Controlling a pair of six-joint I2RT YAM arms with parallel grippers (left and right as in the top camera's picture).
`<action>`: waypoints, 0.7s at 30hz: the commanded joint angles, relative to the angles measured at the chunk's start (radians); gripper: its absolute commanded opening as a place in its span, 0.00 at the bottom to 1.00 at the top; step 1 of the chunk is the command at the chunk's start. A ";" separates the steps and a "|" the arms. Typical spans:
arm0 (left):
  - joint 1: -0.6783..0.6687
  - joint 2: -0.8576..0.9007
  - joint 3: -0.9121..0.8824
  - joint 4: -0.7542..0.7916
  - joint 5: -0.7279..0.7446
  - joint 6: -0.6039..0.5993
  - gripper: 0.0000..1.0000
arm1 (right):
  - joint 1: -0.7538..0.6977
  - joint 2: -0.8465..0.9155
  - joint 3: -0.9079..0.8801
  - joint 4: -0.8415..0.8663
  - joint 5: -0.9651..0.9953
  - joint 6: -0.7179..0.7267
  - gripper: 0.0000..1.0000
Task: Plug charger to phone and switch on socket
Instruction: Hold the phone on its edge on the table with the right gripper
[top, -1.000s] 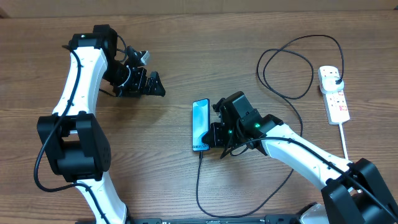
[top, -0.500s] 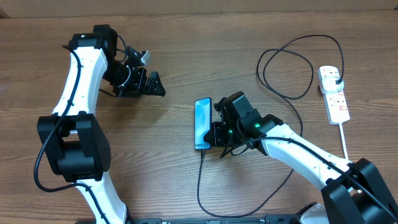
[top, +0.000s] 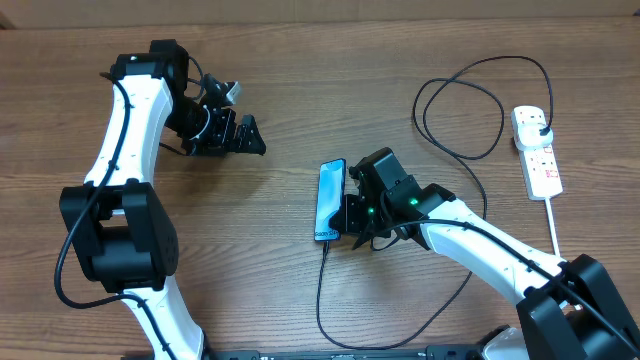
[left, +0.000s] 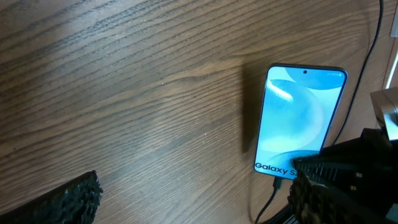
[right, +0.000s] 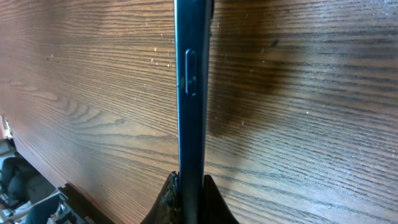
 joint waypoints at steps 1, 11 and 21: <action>-0.005 -0.021 0.018 0.002 -0.003 -0.006 1.00 | 0.008 0.021 0.000 0.010 -0.005 0.024 0.04; -0.005 -0.021 0.018 0.002 -0.003 -0.006 1.00 | 0.008 0.055 0.000 0.050 -0.019 0.023 0.04; -0.005 -0.021 0.018 0.002 -0.003 -0.006 1.00 | 0.008 0.056 0.000 0.035 -0.019 0.023 0.04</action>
